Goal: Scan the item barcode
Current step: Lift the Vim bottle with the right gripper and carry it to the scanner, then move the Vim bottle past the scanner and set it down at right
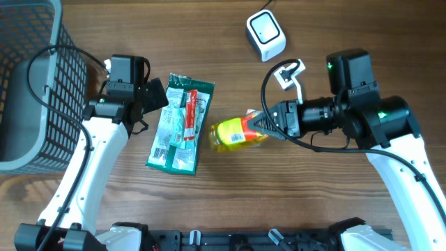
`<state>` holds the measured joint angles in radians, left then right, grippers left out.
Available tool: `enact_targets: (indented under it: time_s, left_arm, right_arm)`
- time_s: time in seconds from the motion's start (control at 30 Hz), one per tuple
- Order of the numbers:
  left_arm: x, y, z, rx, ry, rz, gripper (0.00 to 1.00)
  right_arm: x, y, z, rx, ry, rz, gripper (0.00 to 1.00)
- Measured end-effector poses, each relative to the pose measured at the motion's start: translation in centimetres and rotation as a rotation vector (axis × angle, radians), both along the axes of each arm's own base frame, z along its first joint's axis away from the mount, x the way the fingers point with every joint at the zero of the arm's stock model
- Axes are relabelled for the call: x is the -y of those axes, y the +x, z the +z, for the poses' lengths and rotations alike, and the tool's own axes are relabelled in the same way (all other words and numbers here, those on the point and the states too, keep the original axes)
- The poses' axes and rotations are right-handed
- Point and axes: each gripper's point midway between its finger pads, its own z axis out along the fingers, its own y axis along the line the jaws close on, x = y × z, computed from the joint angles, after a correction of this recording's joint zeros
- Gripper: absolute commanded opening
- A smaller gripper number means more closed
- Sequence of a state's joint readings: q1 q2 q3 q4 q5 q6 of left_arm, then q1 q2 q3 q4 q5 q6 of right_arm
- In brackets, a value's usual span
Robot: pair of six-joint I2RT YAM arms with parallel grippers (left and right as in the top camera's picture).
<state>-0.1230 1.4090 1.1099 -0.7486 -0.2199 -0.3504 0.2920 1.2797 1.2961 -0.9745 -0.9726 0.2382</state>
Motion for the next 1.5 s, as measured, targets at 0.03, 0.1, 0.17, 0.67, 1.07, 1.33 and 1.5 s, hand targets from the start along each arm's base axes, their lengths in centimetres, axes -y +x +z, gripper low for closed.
enact_targets:
  time_s: [0.03, 0.1, 0.17, 0.67, 1.07, 1.33, 1.5]
  left_arm:
    - [0.0, 0.0, 0.0, 0.000, 0.000, 0.000, 1.00]
    - [0.0, 0.0, 0.0, 0.000, 0.000, 0.000, 1.00]
    - [0.0, 0.0, 0.0, 0.000, 0.000, 0.000, 1.00]
    - [0.0, 0.0, 0.0, -0.001, 0.000, 0.000, 1.00]
    - [0.0, 0.0, 0.0, 0.000, 0.000, 0.000, 1.00]
    - [0.0, 0.0, 0.0, 0.000, 0.000, 0.000, 1.00]
    - [0.0, 0.0, 0.0, 0.000, 0.000, 0.000, 1.00]
  right_arm:
    - [0.3, 0.5, -0.5, 0.008, -0.034, -0.027, 0.16]
    - [1.1, 1.5, -1.5, 0.025, -0.103, -0.083, 0.16]
    - [2.2, 2.8, -2.5, 0.037, -0.189, -0.170, 0.15]
    - [7.1, 7.1, 6.6, 0.143, -0.387, -0.418, 0.11]
    - [9.3, 17.7, 5.4, 0.280, -0.552, -0.618, 0.10]
    - [10.6, 23.6, 0.8, 0.379, -0.743, -0.604, 0.08]
    - [11.1, 28.4, -3.1, 0.447, -0.917, -0.683, 0.08]
